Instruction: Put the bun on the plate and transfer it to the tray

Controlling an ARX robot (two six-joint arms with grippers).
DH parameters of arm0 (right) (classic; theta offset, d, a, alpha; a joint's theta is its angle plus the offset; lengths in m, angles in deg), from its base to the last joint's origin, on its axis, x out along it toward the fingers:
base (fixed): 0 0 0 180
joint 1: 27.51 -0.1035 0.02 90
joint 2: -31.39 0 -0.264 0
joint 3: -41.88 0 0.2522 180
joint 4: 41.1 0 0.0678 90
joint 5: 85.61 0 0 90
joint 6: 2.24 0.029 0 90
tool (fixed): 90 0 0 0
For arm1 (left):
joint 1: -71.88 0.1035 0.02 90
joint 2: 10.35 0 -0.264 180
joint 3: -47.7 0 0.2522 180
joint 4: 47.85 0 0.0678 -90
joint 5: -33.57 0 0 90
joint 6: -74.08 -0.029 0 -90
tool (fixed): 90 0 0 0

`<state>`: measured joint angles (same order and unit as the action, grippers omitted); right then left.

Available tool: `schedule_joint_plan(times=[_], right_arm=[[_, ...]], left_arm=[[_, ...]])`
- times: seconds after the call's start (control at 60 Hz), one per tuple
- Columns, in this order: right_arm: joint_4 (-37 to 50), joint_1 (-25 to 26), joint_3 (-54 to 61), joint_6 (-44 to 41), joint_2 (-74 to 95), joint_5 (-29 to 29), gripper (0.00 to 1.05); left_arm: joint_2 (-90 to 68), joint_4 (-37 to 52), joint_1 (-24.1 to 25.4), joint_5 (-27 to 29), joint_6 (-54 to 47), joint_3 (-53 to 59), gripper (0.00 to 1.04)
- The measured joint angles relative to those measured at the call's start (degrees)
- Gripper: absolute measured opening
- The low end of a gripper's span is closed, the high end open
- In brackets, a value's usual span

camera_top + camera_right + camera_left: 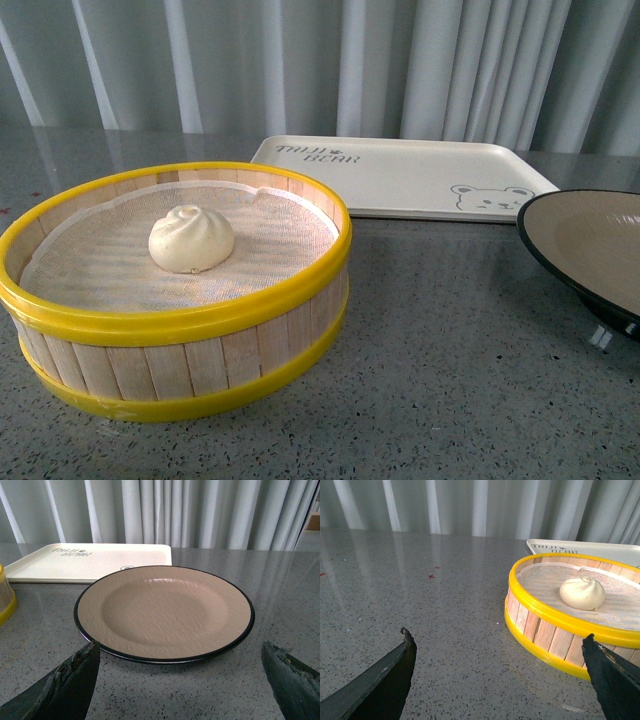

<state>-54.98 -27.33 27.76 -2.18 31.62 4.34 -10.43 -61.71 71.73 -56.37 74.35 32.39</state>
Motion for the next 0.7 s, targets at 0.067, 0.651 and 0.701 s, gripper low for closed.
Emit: schedule_joint_plan(times=[0.067, 0.651, 0.701], right_arm=[[0.0, 0.0, 0.0, 0.0, 0.0, 0.0, 0.96], [0.0, 0.0, 0.0, 0.0, 0.0, 0.0, 0.96], [0.0, 0.0, 0.0, 0.0, 0.0, 0.0, 0.96]], left_arm=[[0.0, 0.0, 0.0, 0.0, 0.0, 0.0, 0.98], [0.0, 0.0, 0.0, -0.02, 0.0, 0.0, 0.98], [0.0, 0.0, 0.0, -0.02, 0.0, 0.0, 0.98]])
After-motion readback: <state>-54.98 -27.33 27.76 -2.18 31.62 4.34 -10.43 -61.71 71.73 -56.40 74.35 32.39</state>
